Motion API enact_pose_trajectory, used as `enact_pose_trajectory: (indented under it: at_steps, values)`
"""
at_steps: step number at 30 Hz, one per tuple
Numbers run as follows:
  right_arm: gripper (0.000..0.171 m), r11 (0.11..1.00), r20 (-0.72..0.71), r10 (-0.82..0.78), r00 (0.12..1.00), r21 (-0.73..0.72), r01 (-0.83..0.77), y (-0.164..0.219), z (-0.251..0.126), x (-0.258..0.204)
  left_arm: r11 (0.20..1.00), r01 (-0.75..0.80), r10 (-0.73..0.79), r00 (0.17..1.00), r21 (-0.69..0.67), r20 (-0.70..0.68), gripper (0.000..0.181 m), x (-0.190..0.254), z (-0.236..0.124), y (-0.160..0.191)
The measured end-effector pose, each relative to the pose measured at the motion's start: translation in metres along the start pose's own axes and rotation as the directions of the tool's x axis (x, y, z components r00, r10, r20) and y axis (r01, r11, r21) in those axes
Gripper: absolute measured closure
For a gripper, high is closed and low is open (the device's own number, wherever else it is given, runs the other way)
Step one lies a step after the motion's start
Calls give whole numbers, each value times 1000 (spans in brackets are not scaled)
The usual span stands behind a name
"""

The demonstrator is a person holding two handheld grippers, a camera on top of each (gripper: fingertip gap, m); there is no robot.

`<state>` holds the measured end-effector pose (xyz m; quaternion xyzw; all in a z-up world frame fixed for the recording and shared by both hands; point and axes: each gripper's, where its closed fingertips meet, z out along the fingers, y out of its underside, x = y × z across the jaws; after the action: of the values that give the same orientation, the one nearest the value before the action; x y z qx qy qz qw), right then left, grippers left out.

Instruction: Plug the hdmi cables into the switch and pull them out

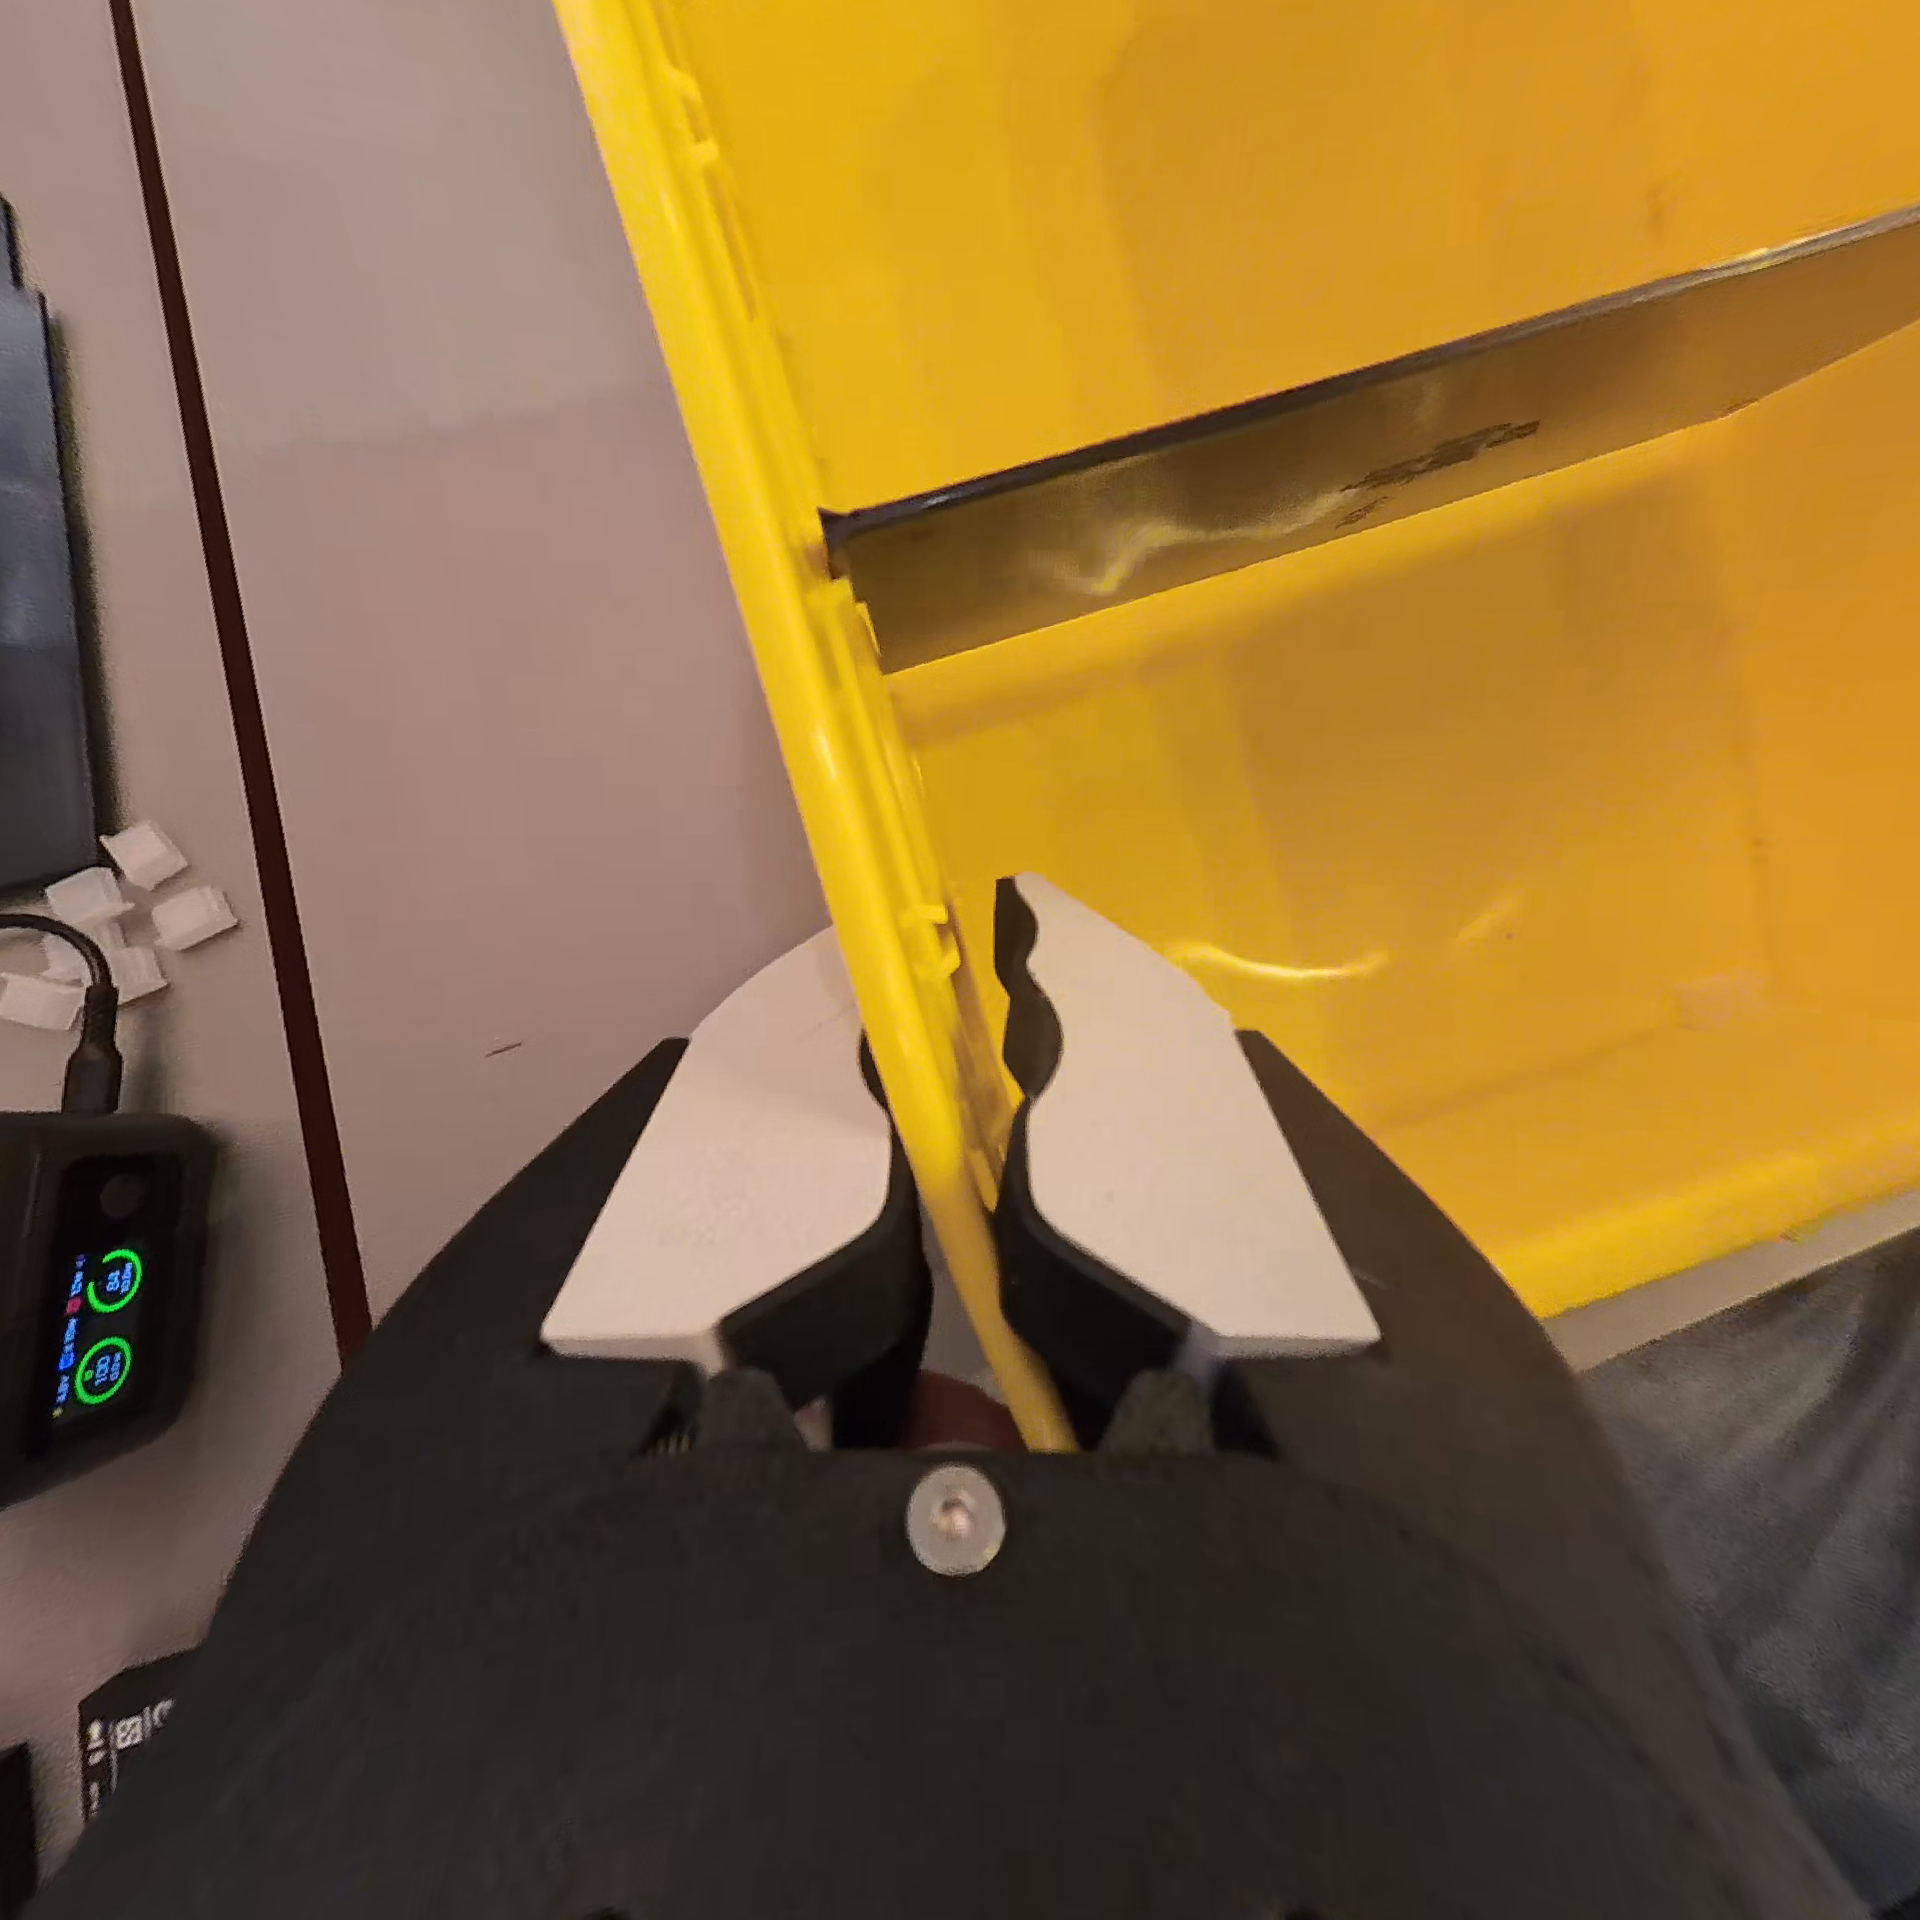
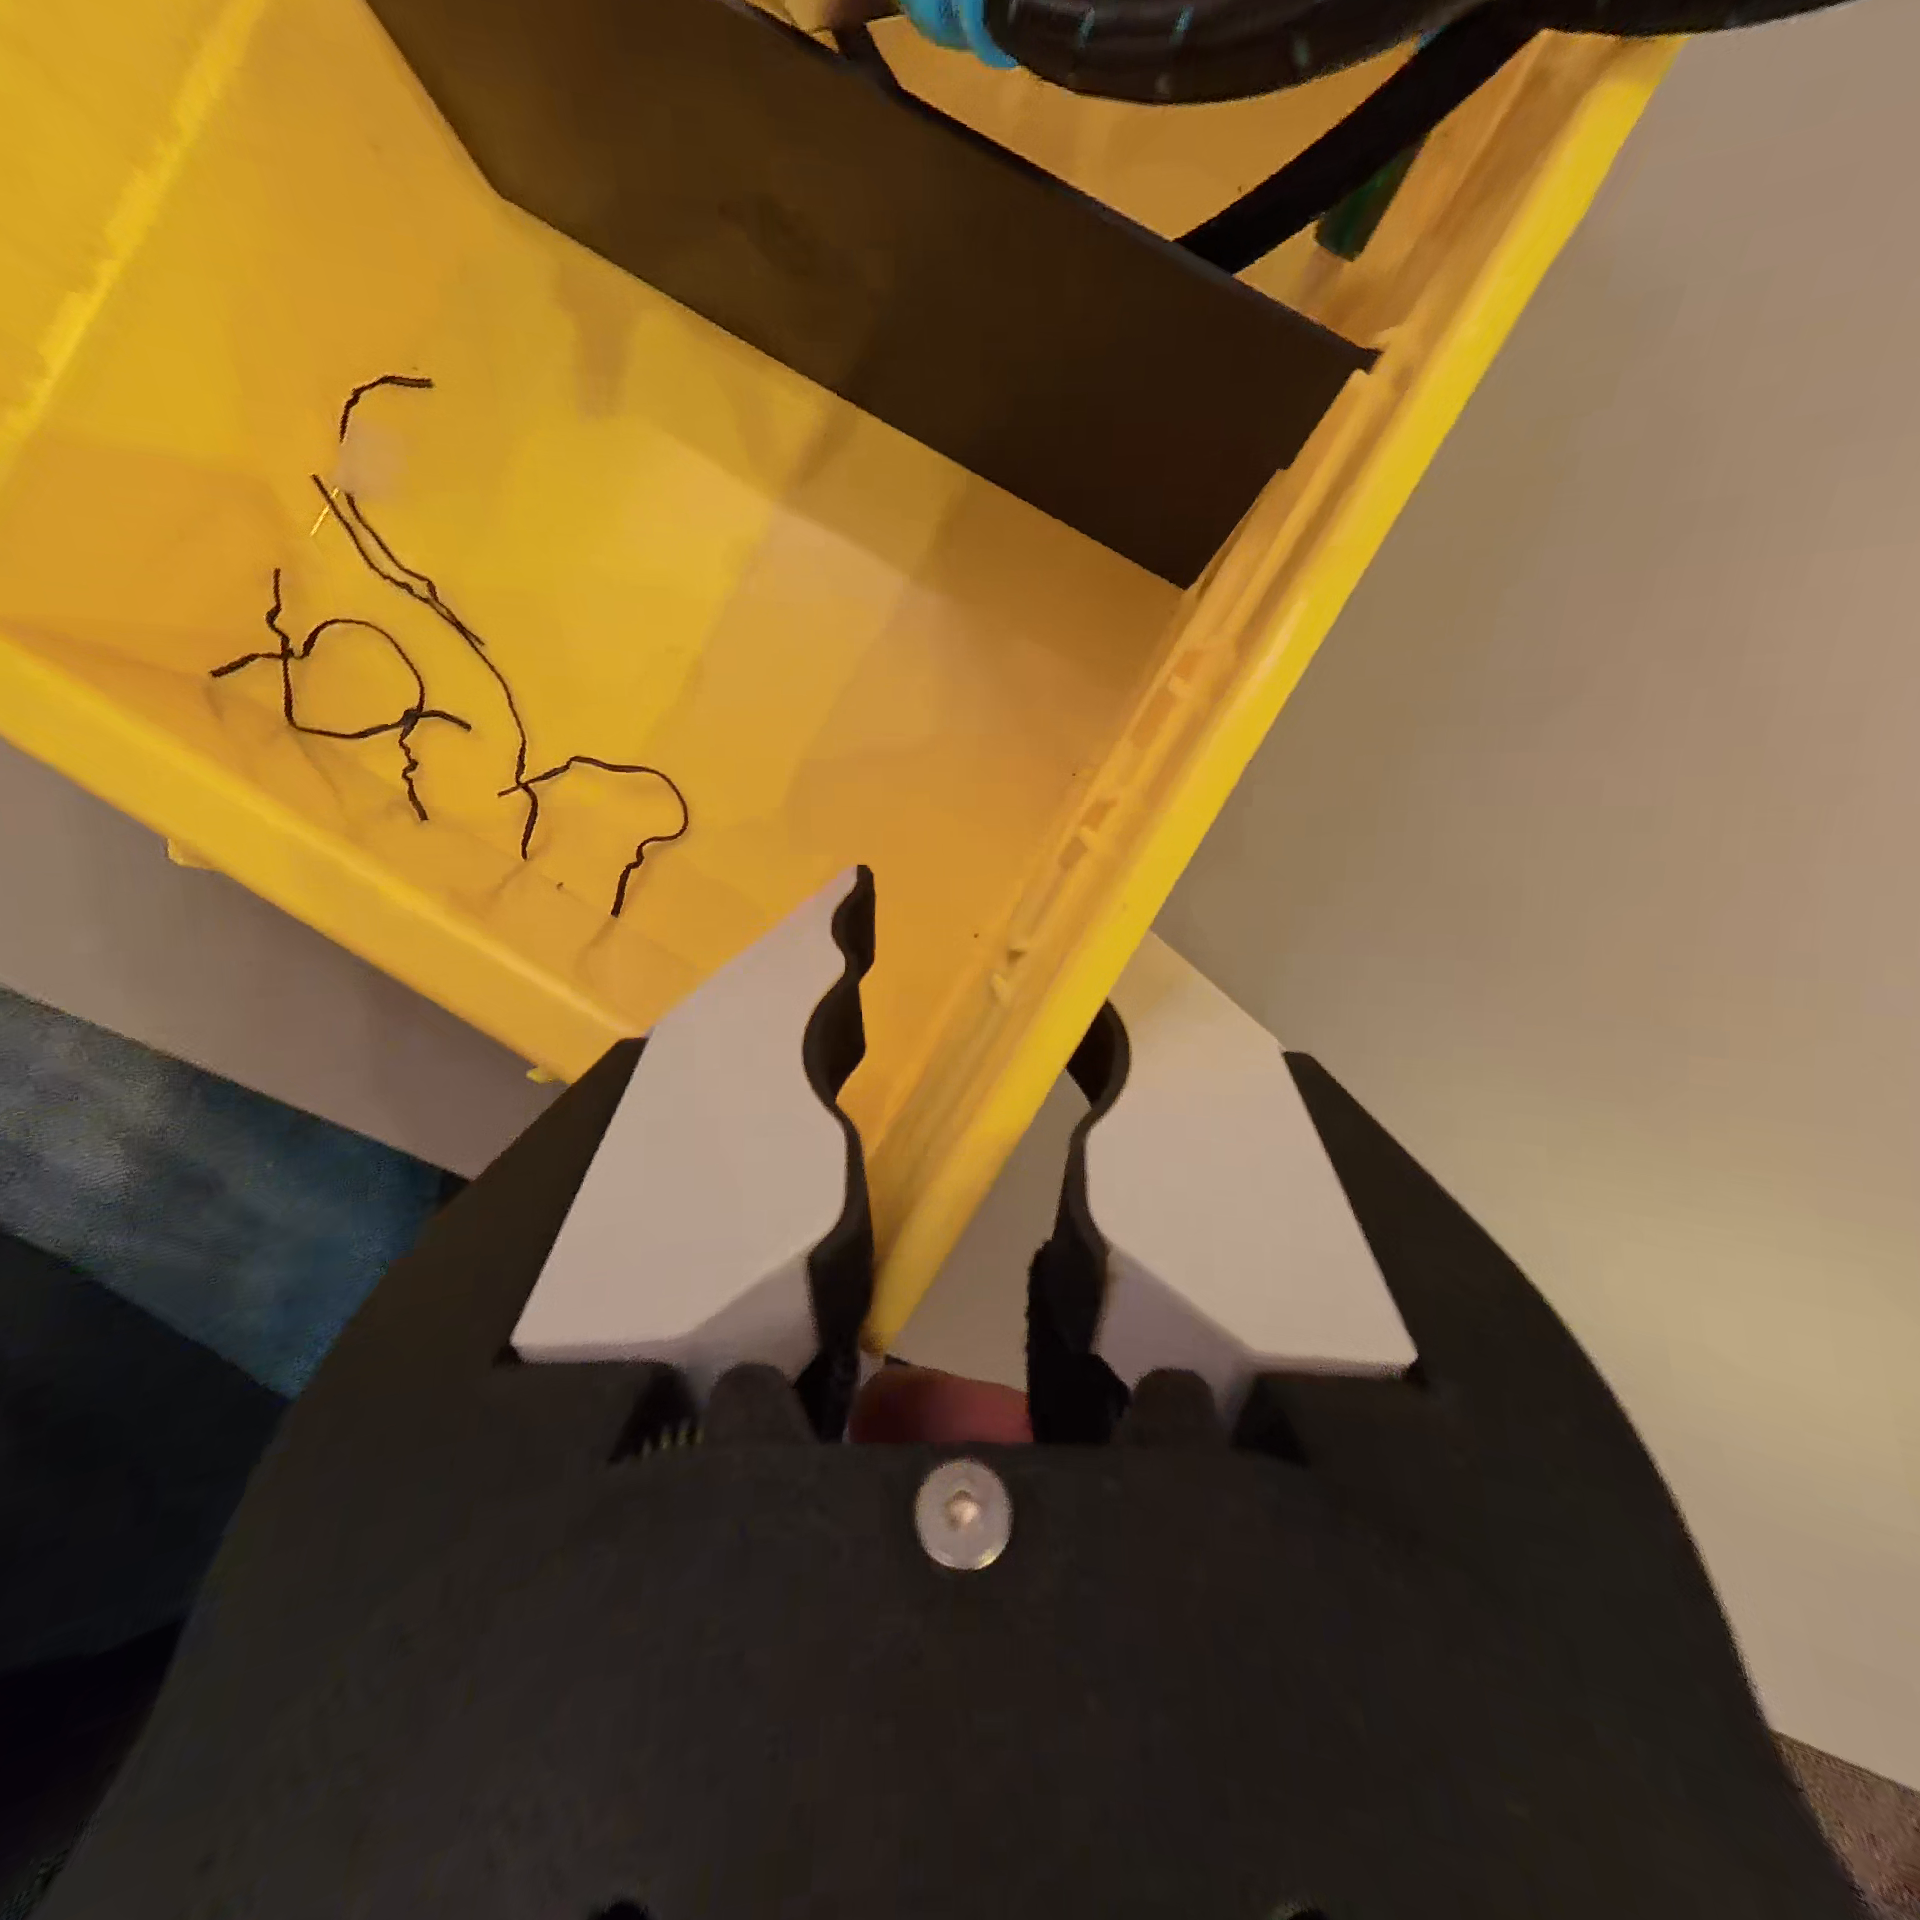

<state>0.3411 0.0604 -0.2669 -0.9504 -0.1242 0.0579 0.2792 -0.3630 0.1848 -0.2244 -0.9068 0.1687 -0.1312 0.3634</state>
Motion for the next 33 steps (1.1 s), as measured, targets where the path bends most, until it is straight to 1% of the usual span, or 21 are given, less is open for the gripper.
enact_pose_trajectory:
  at_steps: [9, 13, 15, 19, 23, 27, 31, 33]
  values:
    - [132, 995, 93, -101, 991, 19, 100, -15, 15, -107, 992, 21, -18, 1000, 127, -25, 170, 9, -33, -5]
    - [114, 988, 186, -155, 970, 29, 152, -26, 25, -165, 983, 40, -34, 999, 177, -34, 170, 10, -46, -6]
    - [106, 980, 211, -197, 958, 20, 197, -32, 32, -191, 979, 45, -39, 999, 199, -38, 170, 11, -53, -7]
    - [107, 966, 214, -251, 944, -12, 259, -48, 45, -230, 968, 60, -49, 997, 243, -52, 170, 14, -66, -9]
    - [107, 950, 258, -296, 920, -19, 311, -63, 57, -264, 958, 68, -52, 996, 279, -67, 170, 17, -81, -9]
    - [101, 951, 320, -296, 900, 7, 310, -82, 71, -309, 947, 77, -59, 996, 310, -67, 170, 15, -93, -10]
    - [100, 935, 364, -336, 869, 19, 354, -102, 86, -352, 933, 87, -68, 995, 350, -69, 170, 12, -105, -16]
    - [93, 944, 423, -313, 850, 39, 328, -113, 93, -380, 926, 92, -71, 995, 365, -72, 170, 12, -110, -19]
